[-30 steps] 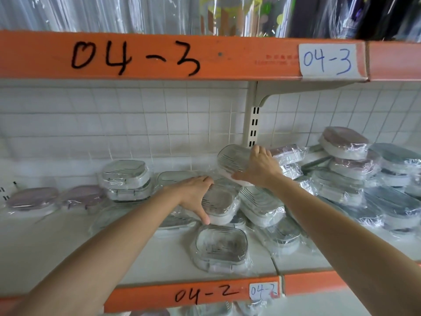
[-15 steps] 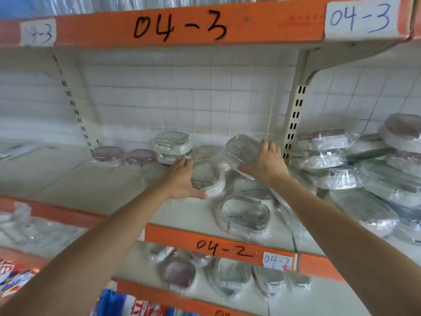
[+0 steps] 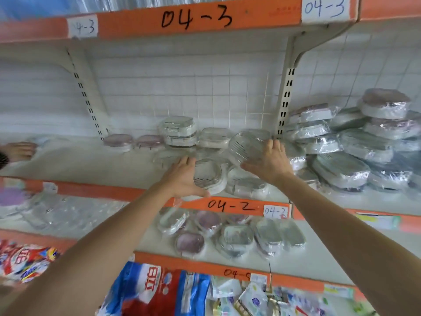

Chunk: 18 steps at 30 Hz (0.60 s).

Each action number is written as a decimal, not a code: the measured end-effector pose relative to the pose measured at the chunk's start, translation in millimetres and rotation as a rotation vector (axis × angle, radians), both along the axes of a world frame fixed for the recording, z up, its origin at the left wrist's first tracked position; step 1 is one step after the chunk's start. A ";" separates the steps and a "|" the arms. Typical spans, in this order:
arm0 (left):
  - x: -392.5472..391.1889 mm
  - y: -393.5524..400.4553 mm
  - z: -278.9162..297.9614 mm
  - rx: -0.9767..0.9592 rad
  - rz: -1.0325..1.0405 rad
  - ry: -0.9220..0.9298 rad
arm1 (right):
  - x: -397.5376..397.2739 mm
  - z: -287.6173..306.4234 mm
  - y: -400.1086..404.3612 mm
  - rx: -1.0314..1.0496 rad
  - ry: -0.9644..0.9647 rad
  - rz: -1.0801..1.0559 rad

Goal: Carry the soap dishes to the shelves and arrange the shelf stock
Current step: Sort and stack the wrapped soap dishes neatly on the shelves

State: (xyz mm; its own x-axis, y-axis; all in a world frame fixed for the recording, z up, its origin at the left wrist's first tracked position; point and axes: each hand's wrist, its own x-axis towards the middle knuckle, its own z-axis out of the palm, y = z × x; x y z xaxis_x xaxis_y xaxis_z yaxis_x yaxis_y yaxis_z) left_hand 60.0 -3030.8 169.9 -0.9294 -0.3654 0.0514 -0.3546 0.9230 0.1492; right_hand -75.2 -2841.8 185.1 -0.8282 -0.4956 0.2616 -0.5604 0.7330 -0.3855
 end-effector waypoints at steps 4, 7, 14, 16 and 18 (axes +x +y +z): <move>38.9 16.8 -17.0 -0.050 -0.013 0.014 | 41.6 -20.8 20.8 -0.019 0.029 -0.009; 65.6 31.0 -29.3 -0.089 -0.063 0.026 | 66.8 -36.9 41.1 -0.007 0.034 -0.017; 109.7 65.4 -68.2 -0.082 -0.134 -0.050 | 109.1 -81.2 91.1 0.201 0.045 -0.035; 121.2 73.0 -82.3 -0.083 -0.129 -0.094 | 122.4 -93.4 101.6 0.199 -0.001 -0.048; 133.9 79.0 -96.2 -0.054 -0.107 -0.152 | 135.3 -104.4 107.7 0.184 -0.059 -0.046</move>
State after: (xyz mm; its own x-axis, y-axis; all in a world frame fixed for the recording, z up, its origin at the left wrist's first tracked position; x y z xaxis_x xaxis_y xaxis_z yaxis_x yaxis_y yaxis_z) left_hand 193.9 -2951.8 73.7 -0.9615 -0.2644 -0.0753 -0.2685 0.9620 0.0504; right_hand 60.1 -2734.2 80.7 -0.8625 -0.4914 0.1207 -0.5047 0.8186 -0.2740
